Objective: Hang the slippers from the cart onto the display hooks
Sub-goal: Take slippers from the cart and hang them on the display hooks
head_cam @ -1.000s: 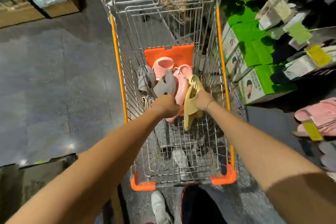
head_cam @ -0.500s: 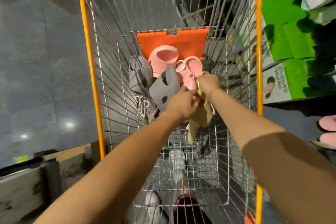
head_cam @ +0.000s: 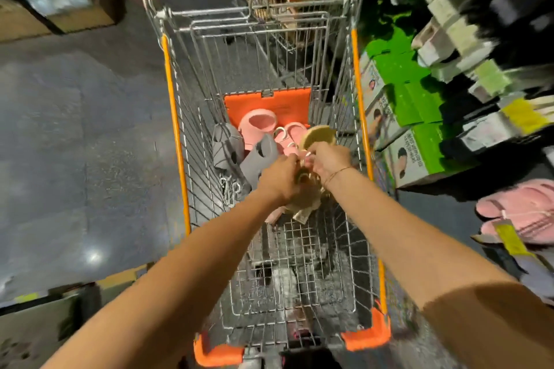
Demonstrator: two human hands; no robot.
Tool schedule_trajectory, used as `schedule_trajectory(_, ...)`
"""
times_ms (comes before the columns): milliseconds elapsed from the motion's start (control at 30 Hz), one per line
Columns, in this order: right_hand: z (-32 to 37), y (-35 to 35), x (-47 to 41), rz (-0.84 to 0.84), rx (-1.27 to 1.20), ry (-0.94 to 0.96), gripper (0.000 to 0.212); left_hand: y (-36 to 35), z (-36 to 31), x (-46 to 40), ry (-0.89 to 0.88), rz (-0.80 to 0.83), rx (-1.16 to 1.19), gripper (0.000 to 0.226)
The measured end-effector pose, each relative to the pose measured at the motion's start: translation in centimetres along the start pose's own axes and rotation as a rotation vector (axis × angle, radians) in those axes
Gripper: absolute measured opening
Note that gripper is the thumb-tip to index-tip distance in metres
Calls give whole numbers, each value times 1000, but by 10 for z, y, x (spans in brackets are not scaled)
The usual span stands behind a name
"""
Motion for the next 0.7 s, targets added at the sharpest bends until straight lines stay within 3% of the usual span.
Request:
schedule_trajectory(133, 58, 26, 103, 106, -60, 156, 6, 68, -48, 51, -123, -175, -15, 20)
schedule_trajectory(233, 103, 55, 195, 143, 185, 481, 19, 125, -100, 99, -262, -294, -61, 17)
schedule_trajectory(367, 149, 129, 318, -186, 565, 810, 19, 173, -204, 180, -474, -377, -118, 26)
schedule_trajectory(500, 185, 214, 454, -479, 739, 1035, 23, 199, -311, 258, -663, -390, -45, 27)
schedule_trajectory(700, 174, 350, 612, -670, 769, 1153, 31, 191, -470, 367, -907, -237, 97, 36)
Point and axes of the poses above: each hand's wrist, its own x-axis away from the middle knuckle, its own y-axis out of the back of the hand, z = x × y, the point moved 8 cm from there along -x, towards the middle knuckle, and after that the axes turned 14 degrees about x, right-handed, at the moved point
